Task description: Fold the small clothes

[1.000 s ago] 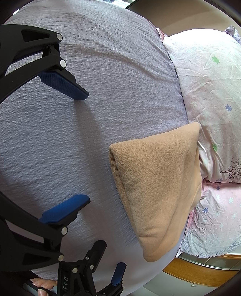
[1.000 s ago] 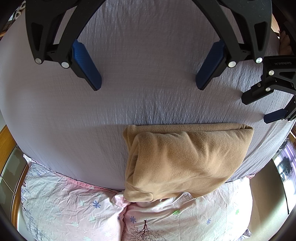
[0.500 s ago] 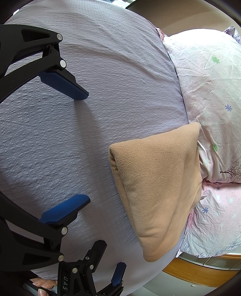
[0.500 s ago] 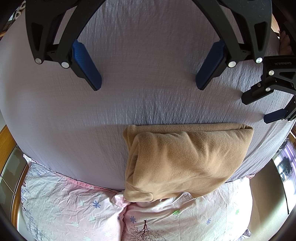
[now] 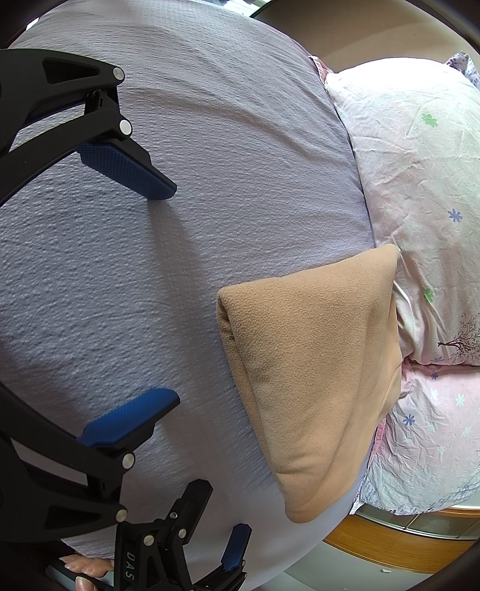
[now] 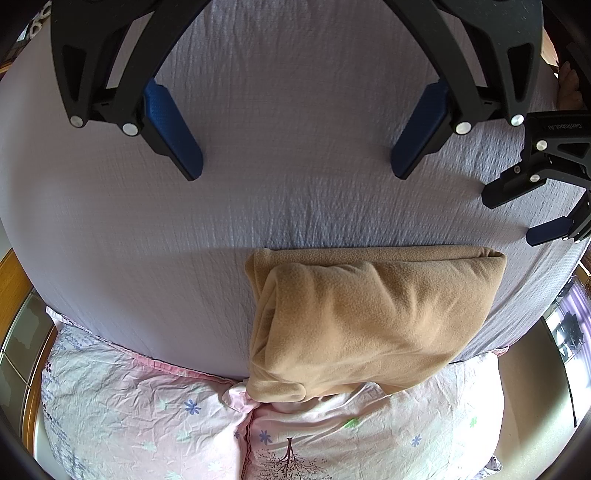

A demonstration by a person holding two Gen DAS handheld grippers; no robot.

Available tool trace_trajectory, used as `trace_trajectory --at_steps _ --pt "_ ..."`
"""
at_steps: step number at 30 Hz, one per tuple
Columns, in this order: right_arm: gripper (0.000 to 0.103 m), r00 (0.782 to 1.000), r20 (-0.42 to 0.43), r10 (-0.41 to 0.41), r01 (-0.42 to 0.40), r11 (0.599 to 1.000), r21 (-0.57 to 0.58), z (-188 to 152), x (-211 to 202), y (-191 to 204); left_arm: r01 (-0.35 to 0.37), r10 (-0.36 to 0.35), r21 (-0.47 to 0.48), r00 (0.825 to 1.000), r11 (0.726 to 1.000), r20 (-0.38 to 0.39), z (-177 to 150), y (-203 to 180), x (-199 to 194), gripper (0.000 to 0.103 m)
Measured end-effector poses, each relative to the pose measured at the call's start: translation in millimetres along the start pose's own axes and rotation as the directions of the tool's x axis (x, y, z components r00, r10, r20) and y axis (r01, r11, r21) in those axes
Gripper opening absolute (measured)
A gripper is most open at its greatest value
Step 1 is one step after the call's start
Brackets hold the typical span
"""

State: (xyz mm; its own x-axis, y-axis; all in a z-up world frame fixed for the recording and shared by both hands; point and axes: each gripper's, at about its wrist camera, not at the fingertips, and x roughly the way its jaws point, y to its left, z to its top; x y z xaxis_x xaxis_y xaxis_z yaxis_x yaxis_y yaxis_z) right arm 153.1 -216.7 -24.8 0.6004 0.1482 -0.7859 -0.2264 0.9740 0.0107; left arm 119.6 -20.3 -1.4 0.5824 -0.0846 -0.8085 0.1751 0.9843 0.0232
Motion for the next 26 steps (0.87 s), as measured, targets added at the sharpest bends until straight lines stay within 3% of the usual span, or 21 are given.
trace_trajectory --at_steps 26 --pt "0.101 1.0 0.0 0.001 -0.001 1.0 0.0 0.3 0.3 -0.3 -0.007 0.007 -0.008 1.0 1.0 0.006 1.8 0.0 -0.6 0.102"
